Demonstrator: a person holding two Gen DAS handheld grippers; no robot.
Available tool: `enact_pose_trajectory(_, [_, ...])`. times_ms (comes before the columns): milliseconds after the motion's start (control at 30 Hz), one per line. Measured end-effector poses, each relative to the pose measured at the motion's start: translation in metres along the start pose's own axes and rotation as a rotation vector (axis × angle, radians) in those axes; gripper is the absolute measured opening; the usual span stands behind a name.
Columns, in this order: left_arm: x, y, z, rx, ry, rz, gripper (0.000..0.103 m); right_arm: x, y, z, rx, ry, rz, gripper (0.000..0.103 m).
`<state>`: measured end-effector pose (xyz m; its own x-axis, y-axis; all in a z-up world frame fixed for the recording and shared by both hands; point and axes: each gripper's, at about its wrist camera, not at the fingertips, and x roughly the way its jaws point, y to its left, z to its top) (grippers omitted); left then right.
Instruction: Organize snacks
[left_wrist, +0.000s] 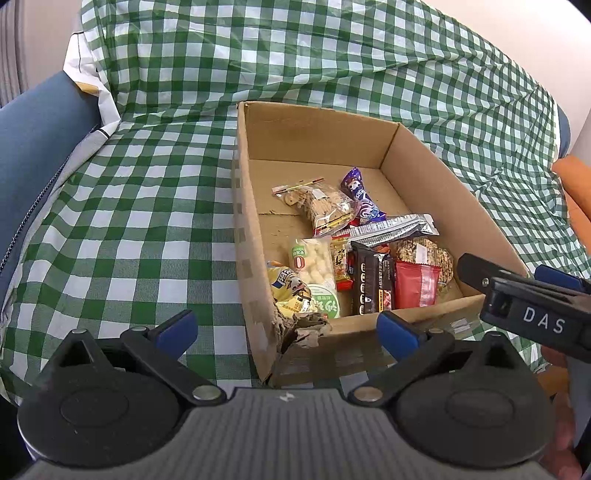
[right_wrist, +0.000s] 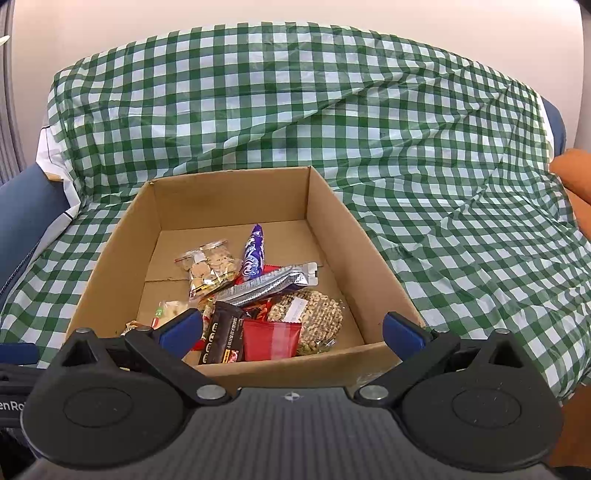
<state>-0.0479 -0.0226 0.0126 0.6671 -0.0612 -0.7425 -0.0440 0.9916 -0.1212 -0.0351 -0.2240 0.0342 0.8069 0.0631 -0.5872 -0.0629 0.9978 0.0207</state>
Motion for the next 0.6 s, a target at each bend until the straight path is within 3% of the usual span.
enact_pose_trajectory(600, [-0.0003,-0.0016,-0.0006,-0.003,0.0,-0.001,0.103,-0.0009,0.0014,-0.0003,-0.012,-0.006,0.006,0.102])
